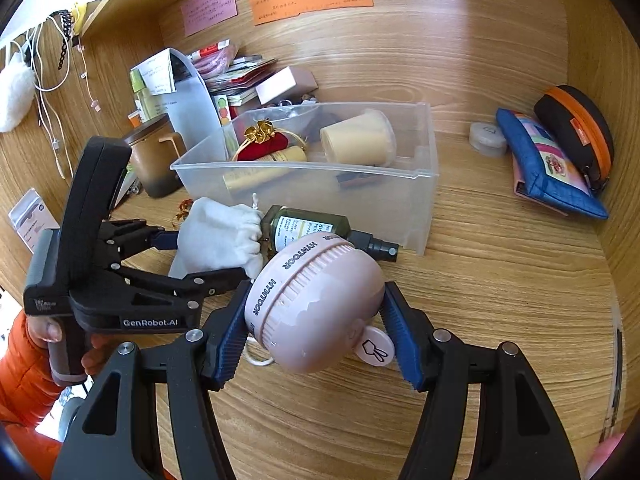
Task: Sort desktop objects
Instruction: 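Lift and carry the white bag and pink container toward the clear bin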
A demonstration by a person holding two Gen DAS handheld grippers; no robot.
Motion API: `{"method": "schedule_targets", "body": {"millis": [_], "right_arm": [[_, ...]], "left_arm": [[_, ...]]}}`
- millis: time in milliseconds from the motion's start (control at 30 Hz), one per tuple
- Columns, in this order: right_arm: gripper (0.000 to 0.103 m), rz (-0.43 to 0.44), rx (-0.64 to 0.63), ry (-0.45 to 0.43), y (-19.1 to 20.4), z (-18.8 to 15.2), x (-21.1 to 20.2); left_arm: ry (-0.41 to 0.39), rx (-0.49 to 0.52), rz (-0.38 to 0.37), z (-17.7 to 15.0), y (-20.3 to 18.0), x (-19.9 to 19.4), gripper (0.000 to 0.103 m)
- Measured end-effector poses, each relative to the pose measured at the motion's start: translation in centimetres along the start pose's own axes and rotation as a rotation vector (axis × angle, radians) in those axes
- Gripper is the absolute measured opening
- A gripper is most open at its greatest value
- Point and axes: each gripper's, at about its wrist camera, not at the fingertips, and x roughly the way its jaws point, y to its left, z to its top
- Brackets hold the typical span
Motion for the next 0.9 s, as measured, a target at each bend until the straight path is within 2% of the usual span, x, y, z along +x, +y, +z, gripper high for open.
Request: {"method": "schedule_targets", "body": {"millis": [33,467,900], "right_arm": [[0.059,-0.001,-0.002,-0.002,0.0,0.1,0.0],[0.059,-0.025,-0.011,-0.005,0.4,0.6,-0.5],[0.059,-0.035,-0.038,-0.034,1.6,1.9,-1.3]], "left_arm": [[-0.005,-0.002,0.000,-0.1,0.1,-0.2,0.064],[-0.046,-0.024,-0.037,-0.7,0.6,-2.0,0.062],[-0.172,-0.008,-0.013,0.5,1.3,-6.6,0.062]]}}
